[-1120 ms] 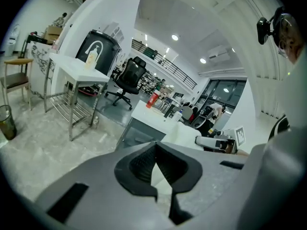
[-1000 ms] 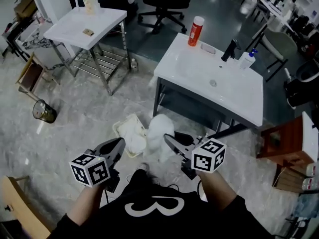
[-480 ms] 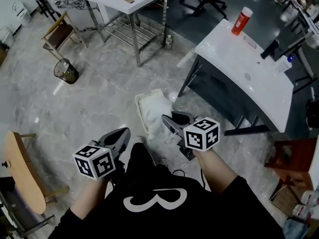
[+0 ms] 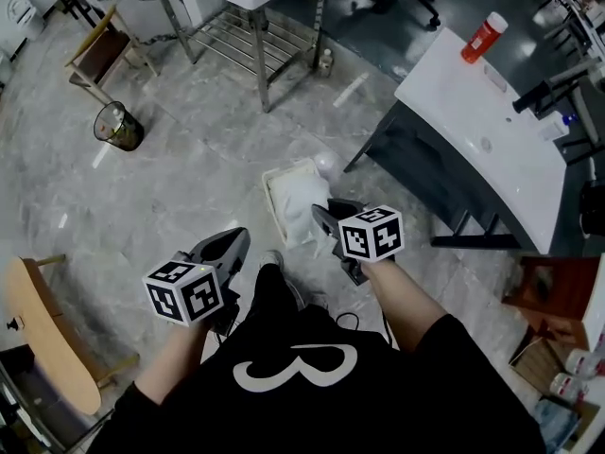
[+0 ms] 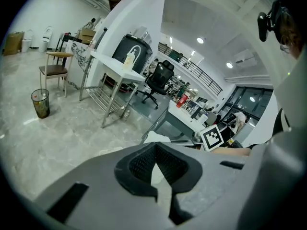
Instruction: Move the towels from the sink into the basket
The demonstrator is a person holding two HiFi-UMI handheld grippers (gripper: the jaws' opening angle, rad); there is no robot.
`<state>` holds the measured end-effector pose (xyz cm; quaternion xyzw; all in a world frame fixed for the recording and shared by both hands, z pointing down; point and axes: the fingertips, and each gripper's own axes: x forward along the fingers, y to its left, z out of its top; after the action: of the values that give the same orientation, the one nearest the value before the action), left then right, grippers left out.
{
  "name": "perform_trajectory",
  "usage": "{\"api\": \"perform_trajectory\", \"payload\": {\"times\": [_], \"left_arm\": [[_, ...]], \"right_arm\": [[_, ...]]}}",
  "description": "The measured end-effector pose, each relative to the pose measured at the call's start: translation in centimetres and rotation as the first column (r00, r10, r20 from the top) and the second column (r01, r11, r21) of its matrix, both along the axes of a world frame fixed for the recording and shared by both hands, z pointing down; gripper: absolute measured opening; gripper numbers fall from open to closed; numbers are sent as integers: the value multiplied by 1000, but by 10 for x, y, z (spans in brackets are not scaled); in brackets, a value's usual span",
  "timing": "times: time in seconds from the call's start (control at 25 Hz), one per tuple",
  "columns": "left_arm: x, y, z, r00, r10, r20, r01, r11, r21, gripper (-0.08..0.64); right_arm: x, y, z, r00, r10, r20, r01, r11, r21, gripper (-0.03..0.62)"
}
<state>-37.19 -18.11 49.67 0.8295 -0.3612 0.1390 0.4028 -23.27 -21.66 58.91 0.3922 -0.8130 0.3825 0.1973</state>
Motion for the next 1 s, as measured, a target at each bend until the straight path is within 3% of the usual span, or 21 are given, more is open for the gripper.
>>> {"api": "perform_trajectory", "payload": {"times": [0.48,1.0], "left_arm": [[-29,-83,79,997,44,63,-36,992,-124,5],[-25,-112,97,984,130,119,-108,978,-177,5]], "right_arm": [[-12,-70,106,993,78,-90,-91,984,-154,77],[1,-92,174,986,119,-115,-146,955,-258,78]]}}
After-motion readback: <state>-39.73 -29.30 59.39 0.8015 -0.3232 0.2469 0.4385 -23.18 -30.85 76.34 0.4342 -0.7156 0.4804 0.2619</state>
